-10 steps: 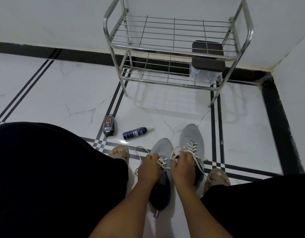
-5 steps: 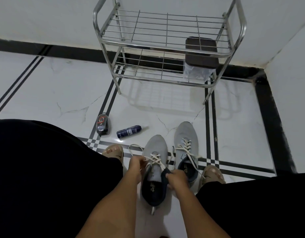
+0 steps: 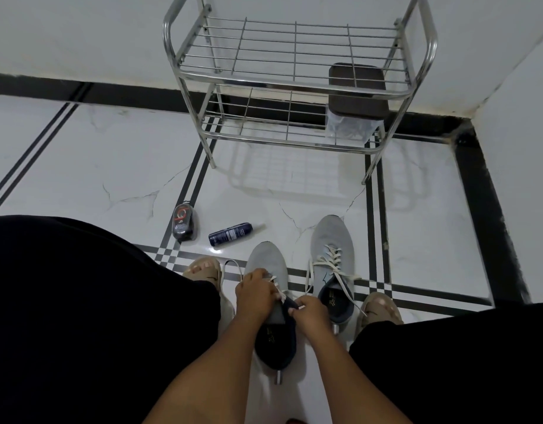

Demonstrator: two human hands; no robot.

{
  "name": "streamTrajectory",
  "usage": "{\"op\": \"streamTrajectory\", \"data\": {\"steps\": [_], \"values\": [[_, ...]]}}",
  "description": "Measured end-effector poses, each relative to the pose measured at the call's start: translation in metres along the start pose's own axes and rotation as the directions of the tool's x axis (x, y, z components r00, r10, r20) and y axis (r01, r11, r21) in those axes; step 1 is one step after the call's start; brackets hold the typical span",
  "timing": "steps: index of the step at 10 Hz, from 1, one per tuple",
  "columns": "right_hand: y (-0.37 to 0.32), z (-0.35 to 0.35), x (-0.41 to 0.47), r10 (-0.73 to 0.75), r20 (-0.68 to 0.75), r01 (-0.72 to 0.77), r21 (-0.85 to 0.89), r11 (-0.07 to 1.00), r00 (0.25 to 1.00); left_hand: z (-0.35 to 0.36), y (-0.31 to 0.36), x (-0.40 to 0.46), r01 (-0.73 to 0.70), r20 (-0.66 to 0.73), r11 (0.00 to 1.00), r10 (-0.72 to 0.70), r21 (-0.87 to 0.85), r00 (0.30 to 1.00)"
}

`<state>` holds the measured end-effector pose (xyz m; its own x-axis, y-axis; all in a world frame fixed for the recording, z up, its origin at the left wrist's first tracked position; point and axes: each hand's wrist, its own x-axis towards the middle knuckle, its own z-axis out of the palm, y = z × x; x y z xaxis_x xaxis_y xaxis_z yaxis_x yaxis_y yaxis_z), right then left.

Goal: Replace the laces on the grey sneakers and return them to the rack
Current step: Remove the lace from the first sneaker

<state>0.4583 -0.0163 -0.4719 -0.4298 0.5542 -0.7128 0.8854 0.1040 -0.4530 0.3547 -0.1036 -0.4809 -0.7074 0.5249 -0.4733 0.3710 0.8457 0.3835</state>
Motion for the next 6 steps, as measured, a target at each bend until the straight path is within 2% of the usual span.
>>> {"op": "streamTrajectory", "data": {"steps": [1,2,3,4,5,6], "values": [[0.005,0.001,0.006,0.052,-0.017,-0.049,0.147,0.988,0.998,-0.018,0.000,-0.001,0.289,0.032,0.562,-0.422,-0.775,0.906],[0.013,0.004,0.016,0.109,0.008,-0.107,0.280,0.954,0.994,-0.043,-0.009,-0.001,0.033,0.382,-0.527,-0.570,-0.849,0.728],[0.016,0.009,0.016,0.113,0.028,-0.115,0.323,0.939,0.993,-0.061,0.005,0.005,0.335,0.194,0.145,-0.581,-0.931,0.791],[0.015,0.012,0.019,0.075,0.012,-0.076,0.232,0.970,0.997,-0.033,0.012,0.006,0.158,0.034,0.968,-0.154,-0.194,0.987],[0.009,0.009,0.013,0.060,-0.005,-0.058,0.166,0.984,0.998,-0.009,0.013,-0.003,0.099,-0.056,0.995,-0.098,0.024,0.994],[0.009,0.008,0.011,0.051,0.000,-0.050,0.126,0.991,0.999,-0.001,0.012,-0.008,0.171,-0.043,0.982,-0.174,-0.075,0.984]]}}
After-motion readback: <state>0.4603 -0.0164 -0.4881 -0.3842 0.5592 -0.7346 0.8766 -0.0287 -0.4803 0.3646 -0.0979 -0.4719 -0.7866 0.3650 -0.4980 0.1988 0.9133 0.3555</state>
